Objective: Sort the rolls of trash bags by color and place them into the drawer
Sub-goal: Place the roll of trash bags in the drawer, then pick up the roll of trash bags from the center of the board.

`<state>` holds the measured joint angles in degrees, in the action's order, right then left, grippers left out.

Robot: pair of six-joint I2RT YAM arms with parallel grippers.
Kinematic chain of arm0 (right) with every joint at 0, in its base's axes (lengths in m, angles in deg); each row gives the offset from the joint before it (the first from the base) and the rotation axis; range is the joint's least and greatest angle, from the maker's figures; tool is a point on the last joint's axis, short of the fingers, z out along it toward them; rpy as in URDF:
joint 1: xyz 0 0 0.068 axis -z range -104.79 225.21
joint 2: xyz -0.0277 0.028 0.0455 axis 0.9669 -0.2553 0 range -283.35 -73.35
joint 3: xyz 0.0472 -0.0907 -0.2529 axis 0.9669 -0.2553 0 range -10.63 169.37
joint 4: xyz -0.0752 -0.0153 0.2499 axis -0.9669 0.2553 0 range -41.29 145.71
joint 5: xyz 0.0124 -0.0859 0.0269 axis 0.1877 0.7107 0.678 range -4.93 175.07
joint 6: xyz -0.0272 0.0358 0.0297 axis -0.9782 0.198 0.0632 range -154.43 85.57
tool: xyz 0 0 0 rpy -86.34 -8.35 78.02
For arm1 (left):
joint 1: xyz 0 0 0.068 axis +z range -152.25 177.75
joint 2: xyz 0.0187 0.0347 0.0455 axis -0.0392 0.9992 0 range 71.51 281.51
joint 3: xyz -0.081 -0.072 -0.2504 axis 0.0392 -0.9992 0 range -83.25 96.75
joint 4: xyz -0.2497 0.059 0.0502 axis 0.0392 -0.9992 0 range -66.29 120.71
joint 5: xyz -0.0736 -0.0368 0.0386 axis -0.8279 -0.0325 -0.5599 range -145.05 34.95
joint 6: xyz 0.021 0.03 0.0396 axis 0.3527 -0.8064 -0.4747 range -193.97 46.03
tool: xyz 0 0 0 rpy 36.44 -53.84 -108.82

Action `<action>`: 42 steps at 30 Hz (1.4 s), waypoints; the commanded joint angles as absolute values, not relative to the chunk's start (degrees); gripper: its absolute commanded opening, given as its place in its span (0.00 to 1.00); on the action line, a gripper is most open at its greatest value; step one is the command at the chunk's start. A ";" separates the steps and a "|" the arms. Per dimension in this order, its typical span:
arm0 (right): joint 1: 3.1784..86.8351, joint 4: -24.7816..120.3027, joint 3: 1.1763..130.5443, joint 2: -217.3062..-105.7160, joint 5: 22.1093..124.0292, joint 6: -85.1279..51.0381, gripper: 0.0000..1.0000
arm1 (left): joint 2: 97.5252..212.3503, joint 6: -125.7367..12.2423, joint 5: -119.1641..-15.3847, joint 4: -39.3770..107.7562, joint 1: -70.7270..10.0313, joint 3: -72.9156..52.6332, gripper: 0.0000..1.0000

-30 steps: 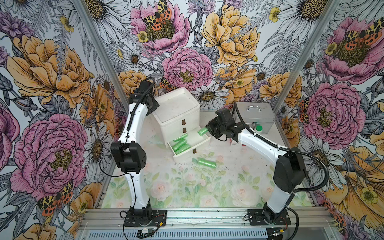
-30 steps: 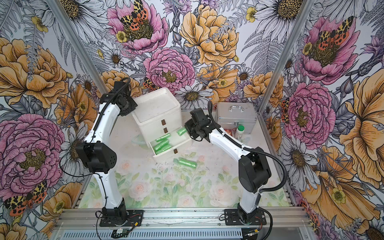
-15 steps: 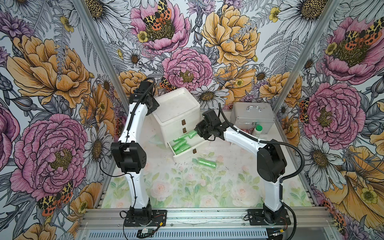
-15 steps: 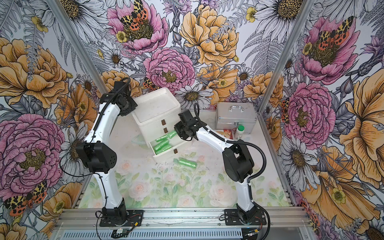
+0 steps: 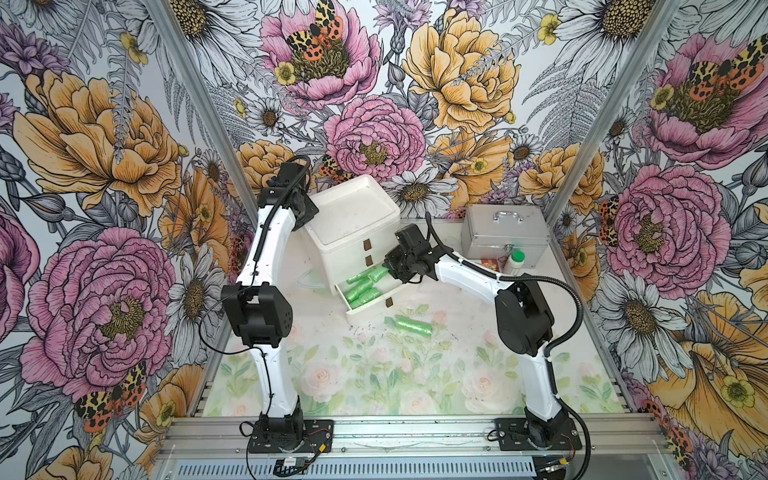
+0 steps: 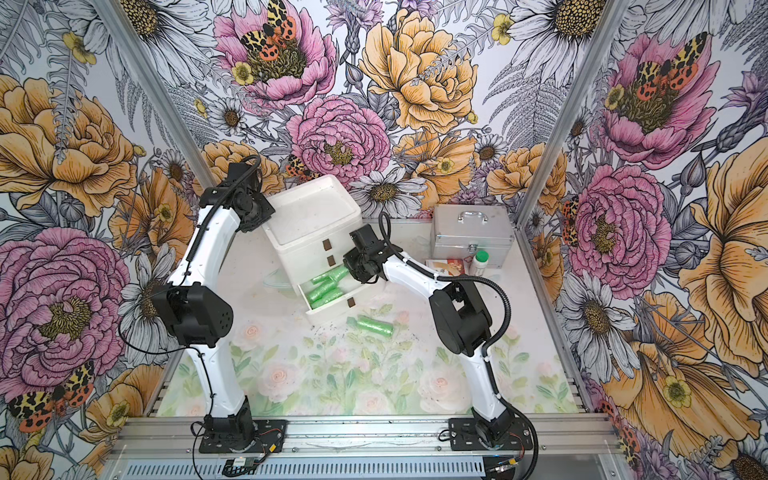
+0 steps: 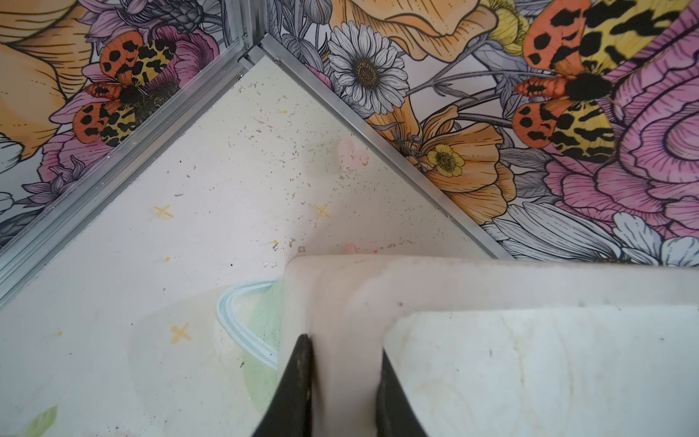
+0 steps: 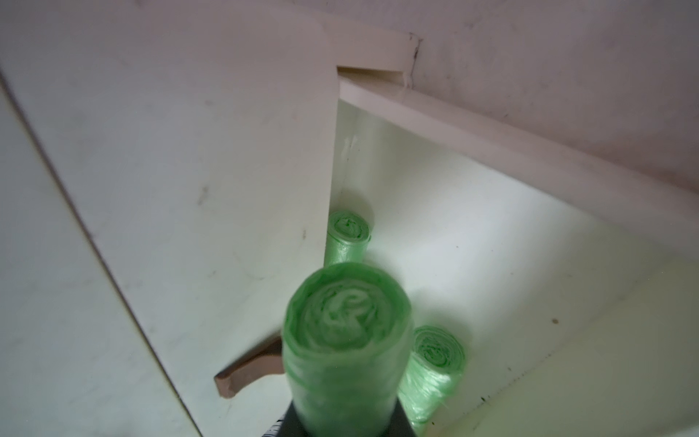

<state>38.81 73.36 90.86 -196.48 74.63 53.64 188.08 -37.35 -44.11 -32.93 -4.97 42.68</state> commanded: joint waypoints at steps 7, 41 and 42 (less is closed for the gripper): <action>39.61 72.93 93.40 -197.23 74.25 52.44 0.63 | 194.29 -26.77 -66.74 -35.25 -7.86 38.12 0.00; 32.89 84.22 58.13 -174.35 81.64 -27.26 0.61 | 191.25 -26.07 -64.87 -35.25 -9.15 32.69 0.00; 32.76 84.22 58.51 -174.65 82.50 -27.77 0.61 | 191.34 -25.91 -64.77 -35.25 -9.27 32.69 0.00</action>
<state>33.23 83.87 57.03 -174.69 77.56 -23.75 185.48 -37.91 -44.08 -28.71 -4.99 37.63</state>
